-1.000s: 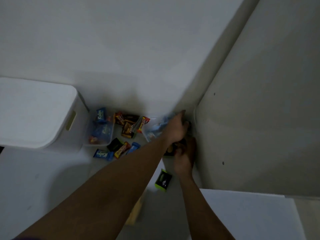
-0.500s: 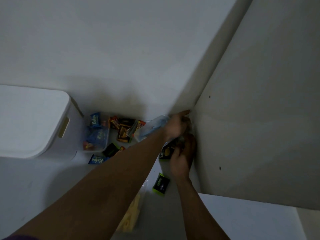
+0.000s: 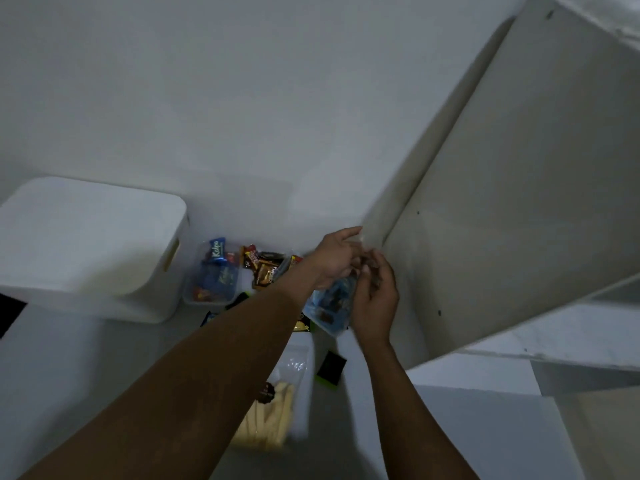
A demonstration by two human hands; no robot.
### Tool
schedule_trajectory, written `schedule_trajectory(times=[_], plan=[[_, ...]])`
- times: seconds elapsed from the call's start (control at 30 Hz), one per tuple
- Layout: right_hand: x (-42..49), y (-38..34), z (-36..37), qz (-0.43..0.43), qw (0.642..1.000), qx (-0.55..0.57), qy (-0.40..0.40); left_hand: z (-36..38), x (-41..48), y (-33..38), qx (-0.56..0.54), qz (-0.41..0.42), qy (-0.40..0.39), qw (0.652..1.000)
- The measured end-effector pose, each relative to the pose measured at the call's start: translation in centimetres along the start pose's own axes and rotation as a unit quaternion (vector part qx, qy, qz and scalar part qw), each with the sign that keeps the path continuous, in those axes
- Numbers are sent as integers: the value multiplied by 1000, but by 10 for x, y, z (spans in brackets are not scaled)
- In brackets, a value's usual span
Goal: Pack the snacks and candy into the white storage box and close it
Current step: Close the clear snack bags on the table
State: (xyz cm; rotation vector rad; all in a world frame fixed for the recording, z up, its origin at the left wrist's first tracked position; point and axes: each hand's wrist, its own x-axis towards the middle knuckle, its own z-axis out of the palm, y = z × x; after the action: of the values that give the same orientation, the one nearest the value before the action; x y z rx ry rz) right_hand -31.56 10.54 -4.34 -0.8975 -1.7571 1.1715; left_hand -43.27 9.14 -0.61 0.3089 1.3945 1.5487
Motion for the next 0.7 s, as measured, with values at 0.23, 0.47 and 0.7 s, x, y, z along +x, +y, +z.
schedule_trajectory(times=[0.23, 0.47, 0.7], plan=[[-33, -61, 13, -11, 1000, -11, -5, -38, -70, 5, -47, 0, 6, 999], [-78, -103, 37, 37, 997, 73, -10, -99, -137, 19, 86, 65, 73, 991], [-111, -149, 49, 182, 950, 235, -96, -146, -197, 44, 28, 131, 84, 987]])
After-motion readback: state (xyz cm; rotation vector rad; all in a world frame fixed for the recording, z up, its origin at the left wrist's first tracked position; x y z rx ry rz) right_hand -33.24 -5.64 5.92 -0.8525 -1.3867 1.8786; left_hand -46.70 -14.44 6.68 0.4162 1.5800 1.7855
